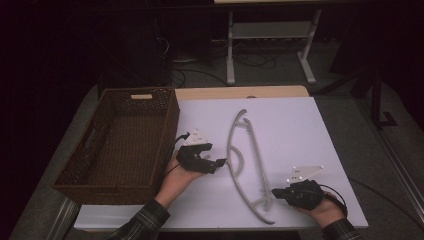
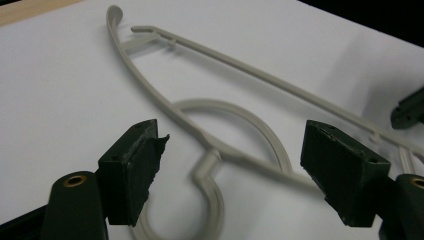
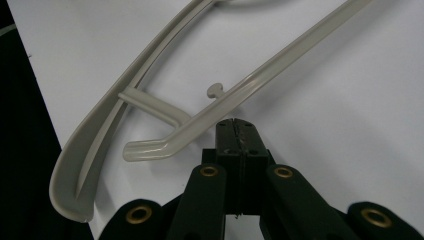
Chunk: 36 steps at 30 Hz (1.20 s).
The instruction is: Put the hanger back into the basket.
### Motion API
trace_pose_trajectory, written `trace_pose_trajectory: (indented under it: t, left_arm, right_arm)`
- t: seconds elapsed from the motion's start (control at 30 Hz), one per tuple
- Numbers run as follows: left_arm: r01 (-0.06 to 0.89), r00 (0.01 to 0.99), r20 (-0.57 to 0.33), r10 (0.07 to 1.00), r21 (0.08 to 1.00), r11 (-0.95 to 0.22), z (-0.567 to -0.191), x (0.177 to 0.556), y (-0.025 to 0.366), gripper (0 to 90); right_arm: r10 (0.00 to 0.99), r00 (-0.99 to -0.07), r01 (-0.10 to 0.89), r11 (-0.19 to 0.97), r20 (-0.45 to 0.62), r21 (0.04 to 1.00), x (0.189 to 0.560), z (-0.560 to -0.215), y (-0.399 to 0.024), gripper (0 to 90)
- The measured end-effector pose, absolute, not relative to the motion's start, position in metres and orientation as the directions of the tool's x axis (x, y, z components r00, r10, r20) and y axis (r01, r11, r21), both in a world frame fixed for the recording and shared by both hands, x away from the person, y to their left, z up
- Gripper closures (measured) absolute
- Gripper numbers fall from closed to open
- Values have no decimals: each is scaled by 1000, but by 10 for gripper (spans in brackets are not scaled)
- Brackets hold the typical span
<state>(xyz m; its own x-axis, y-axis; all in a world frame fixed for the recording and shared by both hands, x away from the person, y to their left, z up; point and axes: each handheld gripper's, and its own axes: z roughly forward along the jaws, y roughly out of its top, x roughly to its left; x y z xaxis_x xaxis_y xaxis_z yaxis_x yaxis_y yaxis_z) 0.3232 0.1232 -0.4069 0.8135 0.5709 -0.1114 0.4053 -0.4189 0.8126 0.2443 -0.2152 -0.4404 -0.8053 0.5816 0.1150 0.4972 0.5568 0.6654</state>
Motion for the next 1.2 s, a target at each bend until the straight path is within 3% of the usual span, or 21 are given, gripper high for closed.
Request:
trace_pose_trajectory:
  t: [0.3, 0.77, 0.97, 1.2]
  left_arm:
    - [414, 809, -101, 579, 798, -439, -410, 316, 125, 228]
    - [411, 798, -74, 598, 793, -450, -411, 319, 123, 256]
    - [434, 761, -49, 647, 780, -452, -414, 341, 118, 314]
    - [468, 717, -18, 697, 753, -462, -424, 386, 104, 450]
  right_arm:
    - [547, -827, 484, 578, 128, 657, 246, -443, -199, 896]
    - [442, -889, 400, 616, 123, 678, 254, -444, -133, 896]
    - [407, -907, 365, 631, 109, 684, 256, -444, -113, 896]
    - [461, -882, 381, 571, 101, 727, 258, -432, -134, 841]
